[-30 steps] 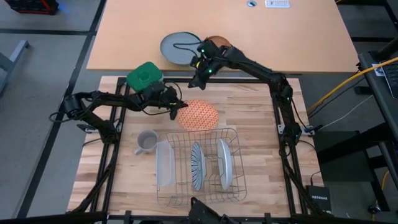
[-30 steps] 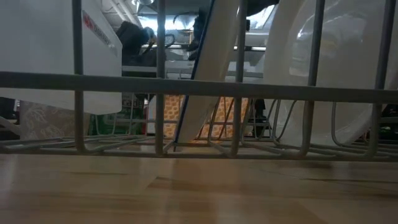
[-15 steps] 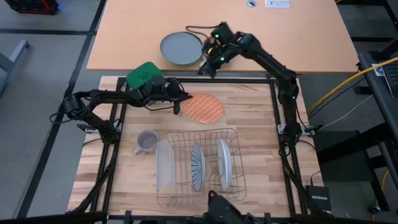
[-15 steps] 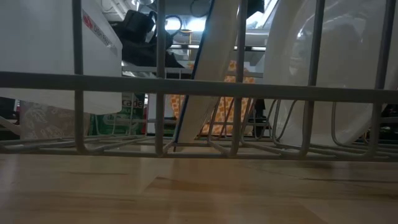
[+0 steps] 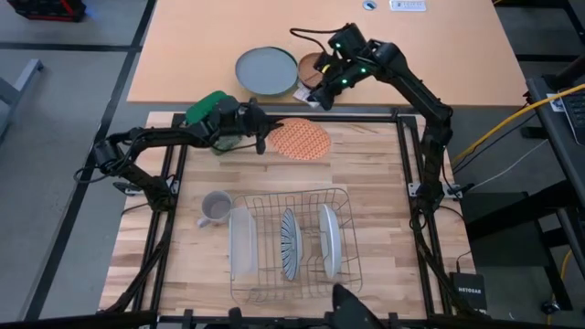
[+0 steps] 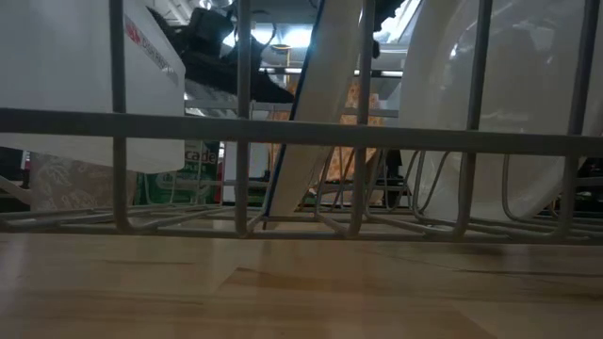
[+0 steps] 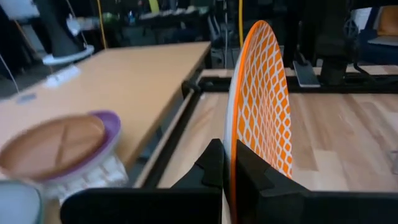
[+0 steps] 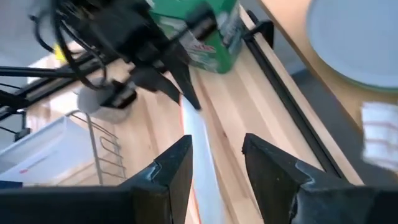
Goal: Sort dishes
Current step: Put the orange plate in the dish rack
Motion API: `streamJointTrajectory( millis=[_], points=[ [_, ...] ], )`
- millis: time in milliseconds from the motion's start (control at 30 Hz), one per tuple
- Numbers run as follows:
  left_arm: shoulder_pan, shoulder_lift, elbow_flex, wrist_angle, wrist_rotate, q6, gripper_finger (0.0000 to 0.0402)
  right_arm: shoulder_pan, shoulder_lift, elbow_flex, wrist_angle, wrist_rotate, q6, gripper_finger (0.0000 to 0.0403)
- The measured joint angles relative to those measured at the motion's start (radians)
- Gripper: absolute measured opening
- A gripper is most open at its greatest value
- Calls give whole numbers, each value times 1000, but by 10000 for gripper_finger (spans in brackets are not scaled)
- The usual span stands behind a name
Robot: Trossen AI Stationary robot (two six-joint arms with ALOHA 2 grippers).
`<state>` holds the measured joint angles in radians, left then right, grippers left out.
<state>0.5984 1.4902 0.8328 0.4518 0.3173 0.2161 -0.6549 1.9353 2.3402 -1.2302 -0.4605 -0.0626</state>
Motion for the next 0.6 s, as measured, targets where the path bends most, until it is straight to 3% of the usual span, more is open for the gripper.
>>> streamJointTrajectory(
  millis=[467, 600],
  points=[
    [0, -119, 33, -77, 27, 152, 0, 0, -141, 0, -149, 163, -27, 147],
    [-3, -164, 34, -78, 122, 205, 0, 1, -192, -7, -166, 203, -24, 147]
  ],
)
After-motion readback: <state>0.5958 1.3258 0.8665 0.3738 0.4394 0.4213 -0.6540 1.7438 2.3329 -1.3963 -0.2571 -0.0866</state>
